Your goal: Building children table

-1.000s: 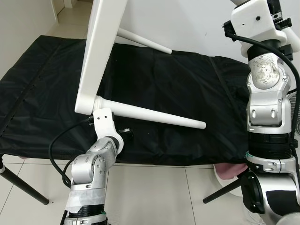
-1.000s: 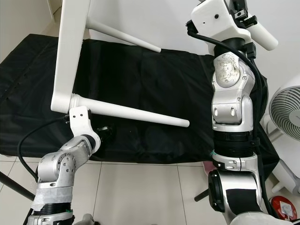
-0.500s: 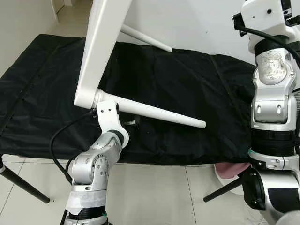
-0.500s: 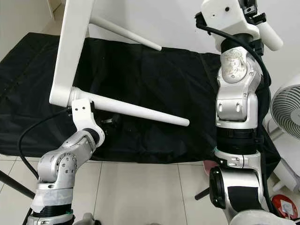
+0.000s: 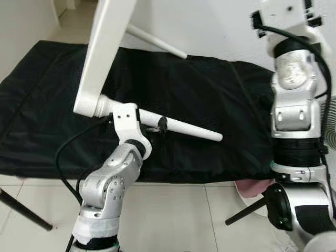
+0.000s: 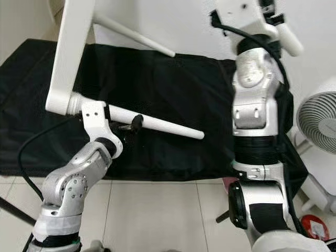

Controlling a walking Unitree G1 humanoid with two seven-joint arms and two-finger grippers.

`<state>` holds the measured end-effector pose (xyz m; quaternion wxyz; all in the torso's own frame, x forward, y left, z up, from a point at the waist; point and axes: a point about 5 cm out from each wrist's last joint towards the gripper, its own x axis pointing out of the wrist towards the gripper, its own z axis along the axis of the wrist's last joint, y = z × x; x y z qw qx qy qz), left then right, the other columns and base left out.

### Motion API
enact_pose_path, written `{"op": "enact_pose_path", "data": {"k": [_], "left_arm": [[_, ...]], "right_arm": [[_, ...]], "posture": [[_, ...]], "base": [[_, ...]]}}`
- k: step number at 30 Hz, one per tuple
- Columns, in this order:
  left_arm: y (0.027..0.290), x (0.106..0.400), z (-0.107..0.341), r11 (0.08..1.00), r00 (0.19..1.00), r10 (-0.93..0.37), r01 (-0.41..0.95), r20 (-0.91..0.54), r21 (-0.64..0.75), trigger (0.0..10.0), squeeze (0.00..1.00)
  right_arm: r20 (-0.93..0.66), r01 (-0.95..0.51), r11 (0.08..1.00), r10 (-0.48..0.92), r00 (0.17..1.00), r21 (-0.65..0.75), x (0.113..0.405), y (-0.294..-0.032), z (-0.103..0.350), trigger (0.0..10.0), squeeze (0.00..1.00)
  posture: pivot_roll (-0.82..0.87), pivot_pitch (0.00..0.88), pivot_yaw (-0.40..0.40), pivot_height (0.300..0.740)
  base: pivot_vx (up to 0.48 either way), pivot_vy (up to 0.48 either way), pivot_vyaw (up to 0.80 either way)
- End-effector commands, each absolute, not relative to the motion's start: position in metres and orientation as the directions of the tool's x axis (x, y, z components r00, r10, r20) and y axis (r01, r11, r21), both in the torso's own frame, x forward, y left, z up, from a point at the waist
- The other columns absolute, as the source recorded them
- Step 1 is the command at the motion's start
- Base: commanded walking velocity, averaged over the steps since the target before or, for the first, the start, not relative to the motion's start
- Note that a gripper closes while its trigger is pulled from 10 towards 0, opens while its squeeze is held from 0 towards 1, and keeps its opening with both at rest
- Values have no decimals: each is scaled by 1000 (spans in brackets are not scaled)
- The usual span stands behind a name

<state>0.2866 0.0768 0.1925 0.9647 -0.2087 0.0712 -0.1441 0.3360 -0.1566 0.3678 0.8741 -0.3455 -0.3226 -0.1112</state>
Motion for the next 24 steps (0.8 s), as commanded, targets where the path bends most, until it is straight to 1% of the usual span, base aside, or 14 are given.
{"op": "enact_pose_path", "data": {"k": [1,3,6,7,8,11,13,16,17,18,19,20,21,24], "left_arm": [[44,277,219,703,837,-525,528,154,-477,10000,0],[44,278,221,700,840,-517,526,165,-483,10000,0],[42,283,221,710,849,-509,506,140,-490,10000,0],[44,288,216,731,877,-470,451,102,-513,10000,0],[44,288,216,731,877,-470,451,102,-513,10000,0],[54,302,206,777,941,-337,293,24,-557,10000,0],[57,304,205,778,951,-310,263,15,-571,10000,0],[65,316,200,788,975,-222,163,-27,-594,10000,0],[65,316,200,788,975,-222,163,-27,-594,10000,0],[69,322,197,787,982,-180,115,-48,-606,8196,0],[69,322,197,787,982,-180,115,-48,-606,8196,0],[70,324,197,786,985,-164,96,-56,-611,5451,0],[71,326,198,782,988,-147,85,-51,-617,0,0],[74,331,204,777,992,-121,81,-22,-625,0,0]], "right_arm": [[679,284,862,91,728,-420,331,-135,377,10000,0],[681,273,868,97,726,-415,331,-132,378,10000,0],[682,260,875,103,724,-408,332,-129,380,10000,0],[685,263,875,100,721,-405,333,-129,381,10000,0],[685,263,875,100,721,-405,333,-129,381,10000,0],[691,273,879,86,717,-392,332,-132,383,10000,0],[691,273,879,84,718,-390,333,-132,383,10000,0],[691,273,881,81,718,-387,333,-131,383,10000,0],[691,273,881,81,718,-387,333,-131,383,10000,0],[693,275,884,73,717,-378,333,-132,384,10000,0],[693,275,884,73,717,-378,333,-132,384,10000,0],[694,277,884,71,716,-376,333,-132,384,10000,0],[695,278,885,70,716,-375,332,-132,384,10000,0],[697,275,891,62,714,-361,331,-134,385,9922,0]], "posture": [[-36,0,-80,740],[-36,0,-80,740],[-36,0,-80,740],[-36,0,-80,740],[-36,0,-80,740],[-39,0,-80,740],[-39,0,-80,740],[-46,0,-73,740],[-46,0,-73,740],[-49,0,-70,740],[-49,0,-70,740],[-51,0,-66,740],[-51,0,-66,740],[-53,0,-60,740]], "base": [[0,0,0],[0,0,0],[0,0,0],[0,0,0],[0,0,0],[0,0,0],[0,0,0],[0,0,0],[0,0,0],[0,0,0],[0,0,0],[0,0,0],[0,0,0],[0,0,0]]}}
